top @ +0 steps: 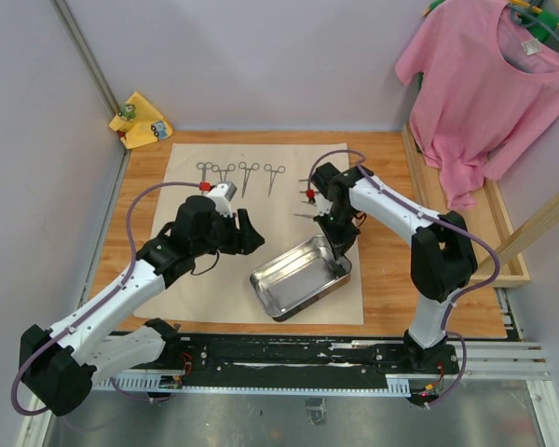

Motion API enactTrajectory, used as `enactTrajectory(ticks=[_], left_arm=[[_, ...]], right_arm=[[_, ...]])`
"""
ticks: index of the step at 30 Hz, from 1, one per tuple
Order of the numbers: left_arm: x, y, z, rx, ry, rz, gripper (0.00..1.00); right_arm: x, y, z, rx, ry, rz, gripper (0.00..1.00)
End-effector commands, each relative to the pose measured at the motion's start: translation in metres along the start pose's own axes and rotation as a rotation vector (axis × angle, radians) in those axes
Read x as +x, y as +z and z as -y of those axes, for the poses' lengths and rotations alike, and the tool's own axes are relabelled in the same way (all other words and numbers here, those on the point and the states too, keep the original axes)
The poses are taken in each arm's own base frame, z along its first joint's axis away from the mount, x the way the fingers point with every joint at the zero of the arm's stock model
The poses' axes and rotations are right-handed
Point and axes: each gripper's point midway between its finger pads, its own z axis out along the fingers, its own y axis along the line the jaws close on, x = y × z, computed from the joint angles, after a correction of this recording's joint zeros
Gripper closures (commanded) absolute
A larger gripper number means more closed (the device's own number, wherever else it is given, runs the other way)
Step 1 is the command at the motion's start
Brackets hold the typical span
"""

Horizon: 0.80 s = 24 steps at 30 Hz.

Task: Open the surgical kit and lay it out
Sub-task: Adjust the medical item in the container.

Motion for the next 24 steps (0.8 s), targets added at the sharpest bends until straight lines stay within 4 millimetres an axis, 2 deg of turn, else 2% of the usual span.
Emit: enactTrajectory(ticks=[1,7,16,20,23,24], left_arm=[[-0.01,-0.003,0.013,0.06,0.016,0.02,0.4],[-0.005,0.0,0.015,0.084,0.016,0.006,0.4],[-0.002,0.006,0.011,0.072,0.032,-0.017,0.4],[-0.001,0.007,0.011,0.073,0.03,-0.023,0.4],[0.0,0.009,0.011,0.076,0.029,-0.027,0.4],[0.0,0.009,0.011,0.076,0.03,-0.028,0.4]], right_arm=[[0.047,-0.02,-0.021,-0.186,0.009,-0.245,0.99],[0.062,-0.017,-0.017,-0.161,0.031,-0.335,0.99],[0.044,-0.007,-0.007,-0.09,0.046,-0.304,0.97],[0.037,-0.008,-0.022,-0.176,0.054,-0.307,0.95],[0.027,-0.004,-0.045,-0.357,0.094,-0.285,0.94],[0.028,0.0,-0.042,-0.338,0.106,-0.3,0.95]])
